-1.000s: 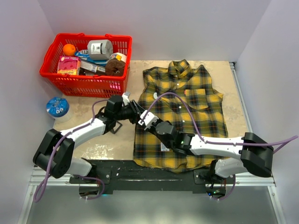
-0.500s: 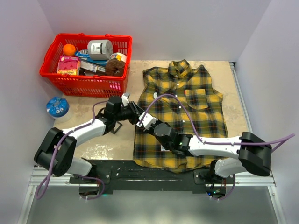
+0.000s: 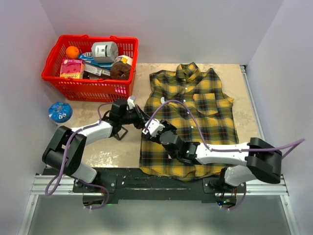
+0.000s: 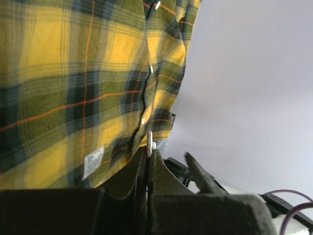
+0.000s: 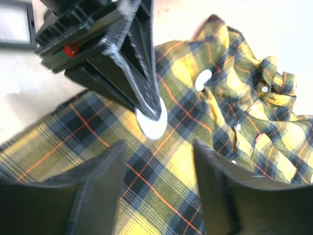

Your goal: Pin the brooch onto the clothing

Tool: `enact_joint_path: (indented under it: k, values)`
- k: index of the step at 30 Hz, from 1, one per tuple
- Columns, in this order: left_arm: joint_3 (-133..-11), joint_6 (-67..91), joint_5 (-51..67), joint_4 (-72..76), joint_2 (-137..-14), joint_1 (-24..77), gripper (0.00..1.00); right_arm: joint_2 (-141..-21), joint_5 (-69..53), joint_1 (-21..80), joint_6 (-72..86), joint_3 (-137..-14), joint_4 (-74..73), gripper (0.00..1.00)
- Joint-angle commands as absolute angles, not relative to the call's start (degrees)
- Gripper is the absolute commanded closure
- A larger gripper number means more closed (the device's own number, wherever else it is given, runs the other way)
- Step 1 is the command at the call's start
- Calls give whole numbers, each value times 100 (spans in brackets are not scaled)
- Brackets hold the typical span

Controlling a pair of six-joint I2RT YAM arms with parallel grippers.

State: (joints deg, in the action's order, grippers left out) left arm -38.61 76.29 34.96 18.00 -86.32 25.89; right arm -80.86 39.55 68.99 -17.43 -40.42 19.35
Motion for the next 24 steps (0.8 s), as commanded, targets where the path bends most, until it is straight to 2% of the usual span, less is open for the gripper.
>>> enact_joint_path:
  k: [1, 4, 9, 12, 18, 24]
  values:
    - [-4333, 6157, 3612, 1696, -8579, 2312, 100, -7288, 4025, 6900, -1442, -3859, 2443, 35]
    - [-4394, 5365, 3402, 1617, -8290, 2241, 100, -6655, 3476, 6558, -802, -3867, 2085, 29]
    - [-4272, 4264, 3103, 1590, -7674, 2241, 100, -6048, 1550, 5119, 895, -4139, 1205, 29]
    - [-4035, 3710, 3382, 1845, -7270, 2250, 100, -6047, 503, 4748, 1396, -4332, 1055, 29]
    - [-3789, 2673, 4471, 1977, -6777, 2250, 100, -6390, -1095, 4509, 2152, -4518, 1404, 33]
    - [-3410, 2733, 5210, 2636, -6381, 2250, 100, -6293, -1476, 4439, 2478, -4421, 1784, 35]
